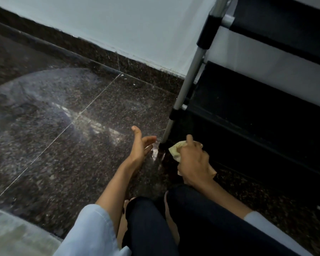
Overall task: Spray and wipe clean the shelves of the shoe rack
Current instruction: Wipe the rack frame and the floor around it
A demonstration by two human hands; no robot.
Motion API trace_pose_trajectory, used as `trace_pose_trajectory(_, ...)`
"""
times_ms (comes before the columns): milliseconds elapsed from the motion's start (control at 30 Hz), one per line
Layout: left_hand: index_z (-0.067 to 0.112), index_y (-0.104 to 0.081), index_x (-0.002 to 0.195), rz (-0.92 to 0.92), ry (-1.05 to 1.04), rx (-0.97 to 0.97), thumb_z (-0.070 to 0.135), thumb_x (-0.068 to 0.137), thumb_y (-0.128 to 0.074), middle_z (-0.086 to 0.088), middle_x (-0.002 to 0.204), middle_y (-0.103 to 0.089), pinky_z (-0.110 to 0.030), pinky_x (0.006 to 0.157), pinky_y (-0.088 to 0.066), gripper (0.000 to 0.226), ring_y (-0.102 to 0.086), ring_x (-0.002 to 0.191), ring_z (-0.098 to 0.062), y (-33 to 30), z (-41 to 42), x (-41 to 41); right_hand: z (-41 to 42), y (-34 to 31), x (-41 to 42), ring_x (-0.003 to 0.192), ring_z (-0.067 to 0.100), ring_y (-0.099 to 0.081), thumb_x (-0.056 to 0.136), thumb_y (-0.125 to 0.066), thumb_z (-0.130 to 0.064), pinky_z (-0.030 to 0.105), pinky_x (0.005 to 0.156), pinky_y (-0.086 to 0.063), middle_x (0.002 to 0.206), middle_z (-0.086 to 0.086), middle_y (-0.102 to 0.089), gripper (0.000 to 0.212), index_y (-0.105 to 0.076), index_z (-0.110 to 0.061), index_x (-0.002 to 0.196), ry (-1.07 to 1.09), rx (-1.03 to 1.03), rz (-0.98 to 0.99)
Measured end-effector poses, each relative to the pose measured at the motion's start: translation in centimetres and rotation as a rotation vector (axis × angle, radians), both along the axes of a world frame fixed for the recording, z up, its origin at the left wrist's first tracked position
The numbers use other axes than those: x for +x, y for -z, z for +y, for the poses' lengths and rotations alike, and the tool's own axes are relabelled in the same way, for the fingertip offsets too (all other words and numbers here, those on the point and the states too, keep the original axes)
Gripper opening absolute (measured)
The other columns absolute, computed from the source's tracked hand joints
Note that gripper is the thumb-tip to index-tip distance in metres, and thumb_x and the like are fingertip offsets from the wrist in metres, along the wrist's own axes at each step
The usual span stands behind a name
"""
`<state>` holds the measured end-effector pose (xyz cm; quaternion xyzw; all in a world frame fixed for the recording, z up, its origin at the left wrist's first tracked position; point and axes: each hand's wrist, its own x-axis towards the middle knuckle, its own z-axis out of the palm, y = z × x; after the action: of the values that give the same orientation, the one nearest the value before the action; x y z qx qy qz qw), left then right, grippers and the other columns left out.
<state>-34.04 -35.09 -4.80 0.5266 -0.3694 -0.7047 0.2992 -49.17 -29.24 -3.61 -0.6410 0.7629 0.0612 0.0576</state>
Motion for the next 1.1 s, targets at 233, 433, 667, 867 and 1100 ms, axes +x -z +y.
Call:
trace_pose_trajectory(233, 0.001, -0.046, 0.135, 0.008, 0.082, -0.098, 0.060, 0.088, 0.012, -0.013, 0.144, -0.044, -0.029, 0.109, -0.021, 0.095, -0.034, 0.137, -0.023, -6.5, 1.2, -0.8, 2.7, -5.2, -0.5, 0.116, 0.018, -0.041, 0.087, -0.062, -0.036, 0.032, 0.078, -0.047, 0.125, -0.004, -0.032, 0.025, -0.062, -0.037, 0.112, -0.048, -0.276, -0.175)
trace_pose_trajectory(433, -0.001, -0.051, 0.130, 0.034, 0.134, -0.219, 0.063, 0.087, 0.012, -0.014, 0.136, -0.051, -0.029, 0.110, -0.022, 0.099, -0.039, 0.134, -0.023, -16.7, 2.7, -1.8, 5.1, -14.0, -2.7, 0.103, 0.014, -0.052, 0.082, -0.066, -0.049, 0.026, 0.066, -0.041, 0.115, -0.007, -0.044, 0.030, -0.062, -0.041, 0.110, -0.128, -0.527, -0.137)
trace_pose_trajectory(667, 0.002, -0.051, 0.131, 0.095, 0.284, -0.417, 0.064, 0.085, 0.014, -0.016, 0.135, -0.053, -0.032, 0.114, -0.016, 0.101, -0.035, 0.137, -0.024, -31.0, 7.1, -4.7, 12.4, -25.5, -6.7, 0.085, 0.014, -0.062, 0.075, -0.075, -0.045, 0.025, 0.058, -0.042, 0.110, -0.008, -0.058, 0.028, -0.067, -0.031, 0.098, -0.097, -0.789, -0.117)
trace_pose_trajectory(867, 0.004, -0.055, 0.125, 0.125, 0.410, -0.559, 0.065, 0.085, 0.015, -0.014, 0.134, -0.055, -0.027, 0.095, -0.034, 0.101, -0.049, 0.112, -0.017, -40.1, 12.3, -10.5, 20.3, -32.8, -10.1, 0.077, 0.019, -0.062, 0.074, -0.077, -0.040, 0.031, 0.058, -0.050, 0.110, -0.003, -0.062, 0.025, -0.070, -0.024, 0.092, -0.003, -1.033, -0.095)
trace_pose_trajectory(1100, 0.008, -0.058, 0.124, 0.156, 0.645, -0.676, 0.070, 0.082, 0.013, -0.007, 0.127, -0.059, -0.036, 0.115, -0.014, 0.103, -0.037, 0.135, -0.020, -45.4, 18.7, -19.0, 28.4, -37.1, -15.7, 0.081, 0.021, -0.063, 0.071, -0.079, -0.034, 0.032, 0.056, -0.051, 0.112, -0.002, -0.061, 0.028, -0.069, -0.022, 0.094, 0.149, -1.196, -0.045)
